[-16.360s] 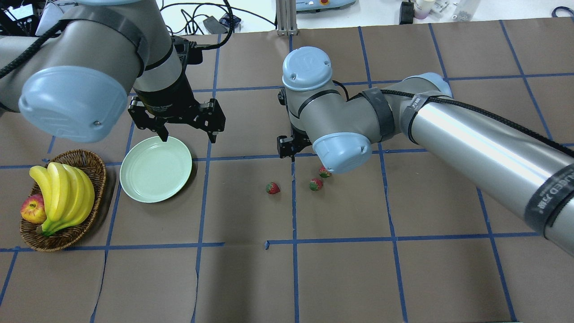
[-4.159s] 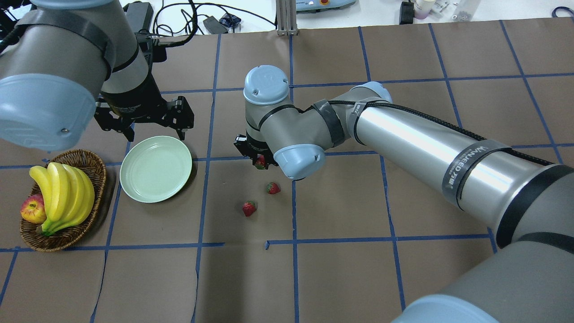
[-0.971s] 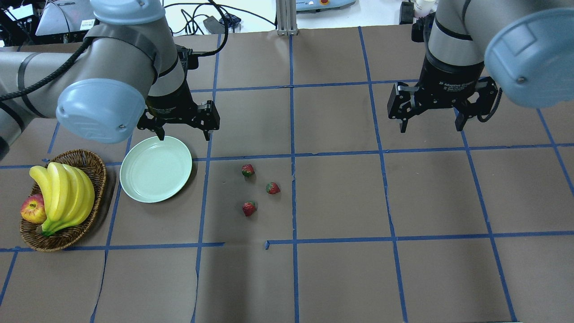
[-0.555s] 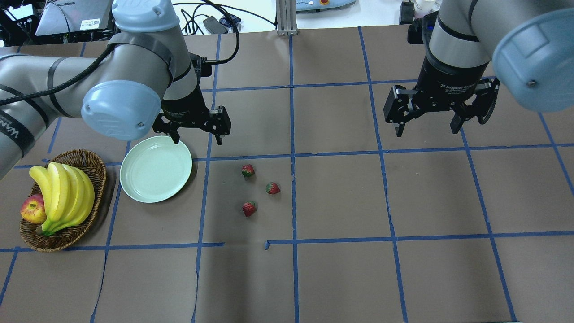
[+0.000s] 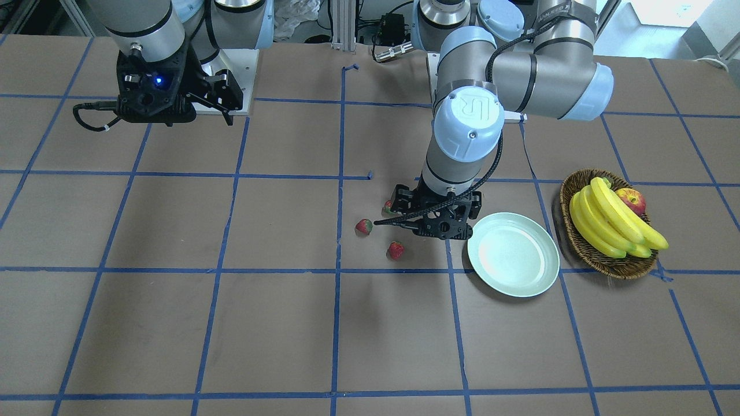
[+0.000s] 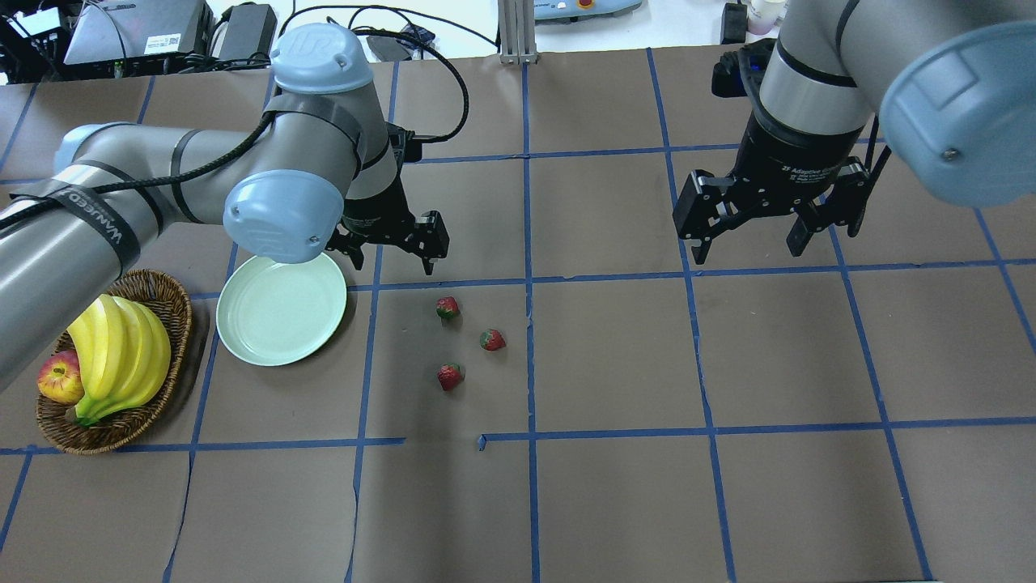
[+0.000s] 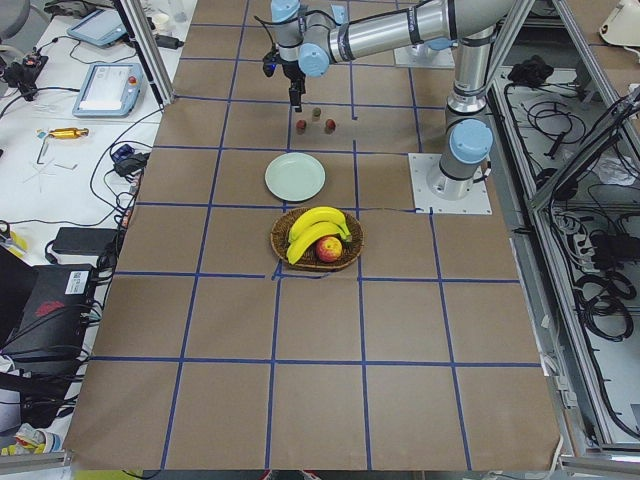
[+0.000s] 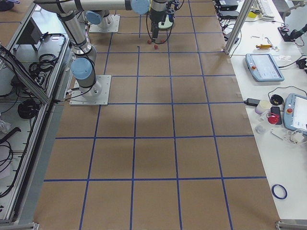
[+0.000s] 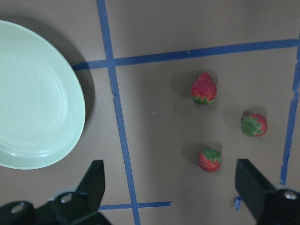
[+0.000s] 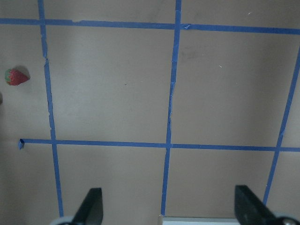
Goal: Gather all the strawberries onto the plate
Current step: 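Reach the left gripper over the strawberry cluster and lower toward one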
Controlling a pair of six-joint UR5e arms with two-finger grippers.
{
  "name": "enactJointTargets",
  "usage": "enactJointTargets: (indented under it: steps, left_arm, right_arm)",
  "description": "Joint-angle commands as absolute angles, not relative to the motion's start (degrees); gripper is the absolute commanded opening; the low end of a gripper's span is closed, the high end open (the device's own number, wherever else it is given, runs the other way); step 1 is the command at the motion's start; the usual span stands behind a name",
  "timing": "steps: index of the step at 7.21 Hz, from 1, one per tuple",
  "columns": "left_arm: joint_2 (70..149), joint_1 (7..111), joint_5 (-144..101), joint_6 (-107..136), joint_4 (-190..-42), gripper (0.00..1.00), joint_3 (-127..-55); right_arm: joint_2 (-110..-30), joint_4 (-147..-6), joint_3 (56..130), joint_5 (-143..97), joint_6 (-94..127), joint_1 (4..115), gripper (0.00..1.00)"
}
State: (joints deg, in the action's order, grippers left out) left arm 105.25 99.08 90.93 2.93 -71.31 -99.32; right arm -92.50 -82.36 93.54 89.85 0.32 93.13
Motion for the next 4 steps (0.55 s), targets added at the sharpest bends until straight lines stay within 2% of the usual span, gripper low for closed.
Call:
enactJointTargets:
  steps: [1, 4]
  left_arm:
    - [109.1, 99.3, 87.9, -1.7, -67.2, 1.00, -99.5]
    - [113.4, 99.8, 87.6, -2.6, -63.3, 1.00, -99.6]
  right_arm:
    - [-92.1, -82.3, 93.8, 90.0, 0.0, 93.2, 1.00]
    - [-92.1, -82.4, 95.7, 92.1, 0.0, 93.2, 1.00]
